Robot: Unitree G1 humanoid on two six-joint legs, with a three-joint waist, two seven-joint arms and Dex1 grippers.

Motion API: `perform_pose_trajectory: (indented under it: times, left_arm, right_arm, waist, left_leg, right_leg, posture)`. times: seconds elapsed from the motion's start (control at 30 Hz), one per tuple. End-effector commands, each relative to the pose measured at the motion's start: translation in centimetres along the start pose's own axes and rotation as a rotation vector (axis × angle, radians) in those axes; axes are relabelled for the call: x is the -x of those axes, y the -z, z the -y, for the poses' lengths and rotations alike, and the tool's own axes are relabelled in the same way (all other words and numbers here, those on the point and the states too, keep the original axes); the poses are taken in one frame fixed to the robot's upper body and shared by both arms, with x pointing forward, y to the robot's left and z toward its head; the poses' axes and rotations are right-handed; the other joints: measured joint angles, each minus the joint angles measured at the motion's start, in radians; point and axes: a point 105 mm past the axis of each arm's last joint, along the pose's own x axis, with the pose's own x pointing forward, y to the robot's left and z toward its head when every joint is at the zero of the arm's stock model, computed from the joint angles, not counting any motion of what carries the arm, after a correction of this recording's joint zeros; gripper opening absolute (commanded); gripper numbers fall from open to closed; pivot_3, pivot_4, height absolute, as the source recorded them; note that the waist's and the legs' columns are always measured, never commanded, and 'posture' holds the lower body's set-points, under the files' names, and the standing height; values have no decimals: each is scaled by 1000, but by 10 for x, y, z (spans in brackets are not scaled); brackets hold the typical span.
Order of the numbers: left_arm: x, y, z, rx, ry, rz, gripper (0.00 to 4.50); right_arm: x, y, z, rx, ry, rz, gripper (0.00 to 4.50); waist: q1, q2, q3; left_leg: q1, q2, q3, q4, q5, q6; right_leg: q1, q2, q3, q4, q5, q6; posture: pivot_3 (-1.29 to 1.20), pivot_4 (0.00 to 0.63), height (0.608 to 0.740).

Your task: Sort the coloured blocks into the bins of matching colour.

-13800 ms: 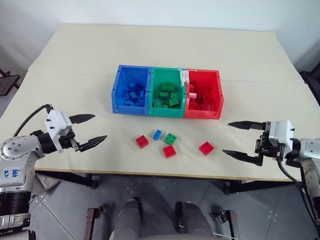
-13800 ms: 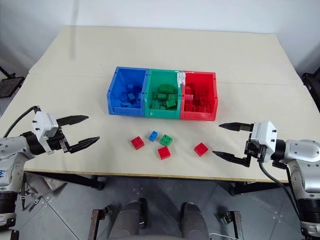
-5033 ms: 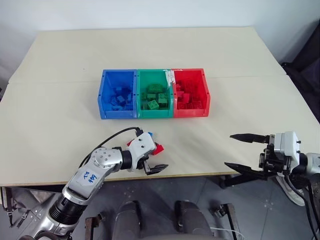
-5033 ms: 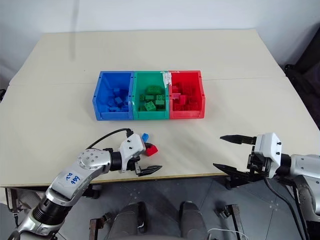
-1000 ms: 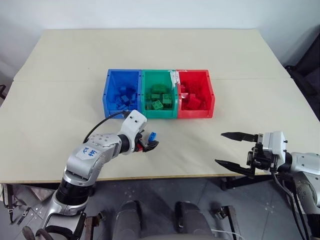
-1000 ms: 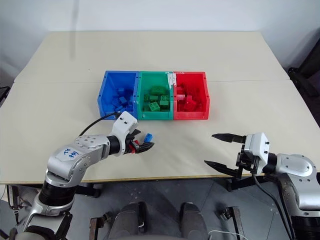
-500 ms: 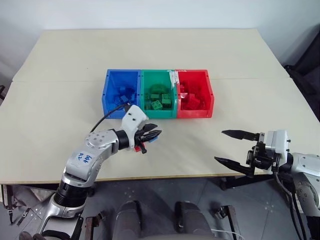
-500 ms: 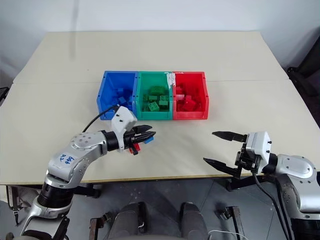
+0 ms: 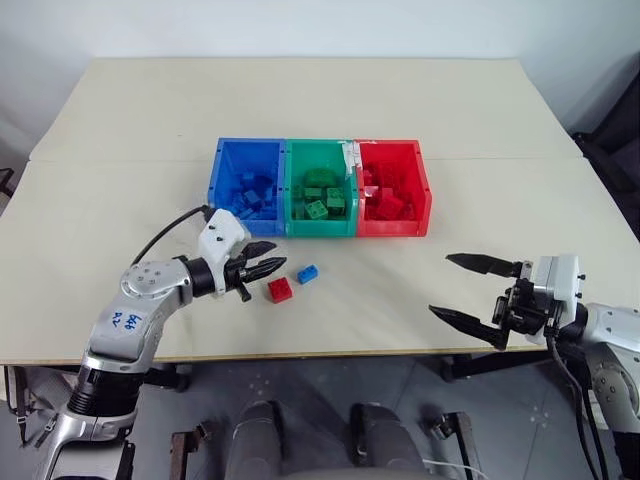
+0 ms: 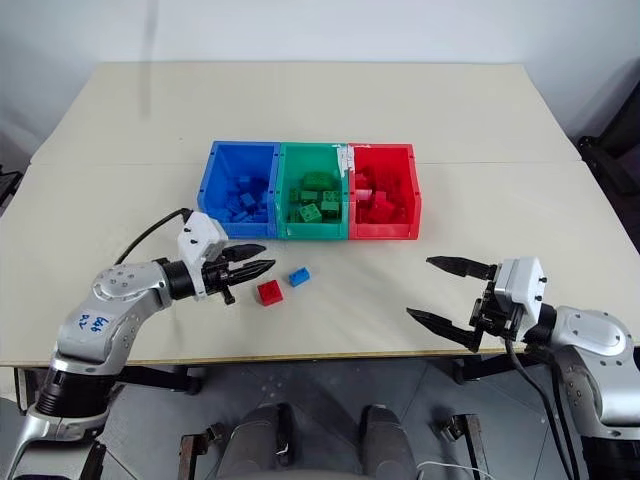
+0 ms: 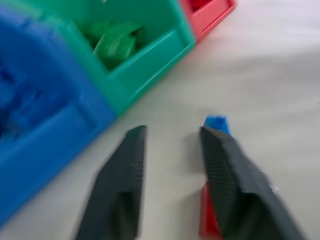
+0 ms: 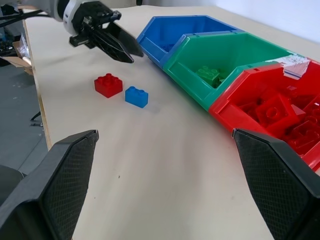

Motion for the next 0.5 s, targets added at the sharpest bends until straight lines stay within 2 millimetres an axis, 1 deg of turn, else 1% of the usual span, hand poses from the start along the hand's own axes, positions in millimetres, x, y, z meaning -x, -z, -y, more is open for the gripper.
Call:
perform_pose_trajectory:
  times: [0.03, 0.17, 0.3, 0.43, 0.5]
  left_arm:
    - [-12, -12, 10, -36, 66, -67, 2997]
    - [-24, -9, 15, -67, 70, -249, 4251]
    - [-35, -8, 16, -74, 41, -325, 4251]
    - [-41, -3, 14, -83, 12, -365, 4251]
    - [-40, -2, 17, -77, 22, -378, 3849]
  right_arm:
    - [1, -10, 3, 37, 6, 22, 4500]
    - [2, -10, 3, 40, 10, 17, 4500]
    - [3, -10, 1, 38, 17, 19, 4500]
    - [3, -10, -2, 35, 28, 22, 4500]
    - [4, -10, -3, 35, 34, 21, 4500]
  waist:
    - [-2, 0, 0]
    - [-2, 0, 0]
    - [-2, 0, 0]
    - [-3, 0, 0]
    - [-3, 0, 0]
  left_leg:
    - [0, 0, 0, 0, 0, 0]
    - [0, 0, 0, -1, 0, 0]
    - [0, 0, 0, -1, 2, -4]
    - [0, 0, 0, -1, 3, -5]
    - [0, 0, 0, -1, 3, -5]
  right_leg:
    - [0, 0, 0, 0, 0, 0]
    - [0, 1, 0, 0, 0, 0]
    - [-1, 1, 0, 0, 0, 0]
    - [-1, 1, 0, 0, 0, 0]
    - [-1, 1, 0, 0, 0, 0]
  posture:
    - [0, 150, 740]
    - [0, 150, 740]
    - [0, 150, 740]
    - [0, 150, 740]
    - [0, 150, 740]
